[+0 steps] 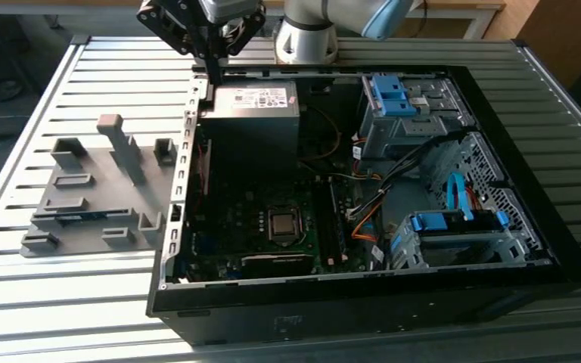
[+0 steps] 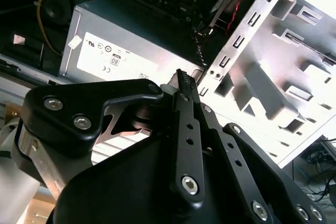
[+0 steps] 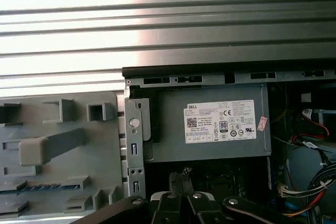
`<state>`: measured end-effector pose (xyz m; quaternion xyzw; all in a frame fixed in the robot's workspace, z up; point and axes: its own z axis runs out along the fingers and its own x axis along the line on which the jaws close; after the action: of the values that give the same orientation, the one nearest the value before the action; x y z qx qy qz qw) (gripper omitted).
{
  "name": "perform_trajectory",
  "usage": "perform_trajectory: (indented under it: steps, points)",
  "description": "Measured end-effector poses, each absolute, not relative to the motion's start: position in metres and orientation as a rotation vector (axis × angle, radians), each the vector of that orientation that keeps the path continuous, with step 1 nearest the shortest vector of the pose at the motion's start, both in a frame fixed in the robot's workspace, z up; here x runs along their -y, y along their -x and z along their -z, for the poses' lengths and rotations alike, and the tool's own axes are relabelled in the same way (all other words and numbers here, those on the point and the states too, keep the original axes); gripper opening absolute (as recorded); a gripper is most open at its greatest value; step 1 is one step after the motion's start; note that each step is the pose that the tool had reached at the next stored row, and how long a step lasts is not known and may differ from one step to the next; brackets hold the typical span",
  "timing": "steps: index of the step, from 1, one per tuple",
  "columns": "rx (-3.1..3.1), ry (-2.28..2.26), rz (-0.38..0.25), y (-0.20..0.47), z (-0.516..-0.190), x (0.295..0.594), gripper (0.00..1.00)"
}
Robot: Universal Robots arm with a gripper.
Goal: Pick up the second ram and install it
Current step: 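Reach for the second ram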
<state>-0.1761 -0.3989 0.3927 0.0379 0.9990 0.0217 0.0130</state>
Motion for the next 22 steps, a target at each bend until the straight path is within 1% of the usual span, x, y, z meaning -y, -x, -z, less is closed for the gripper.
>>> perform_trajectory:
  steps: [22]
  points:
    - [-3.113,-0.118,-0.068,0.205,-0.392,0.399,0.11]
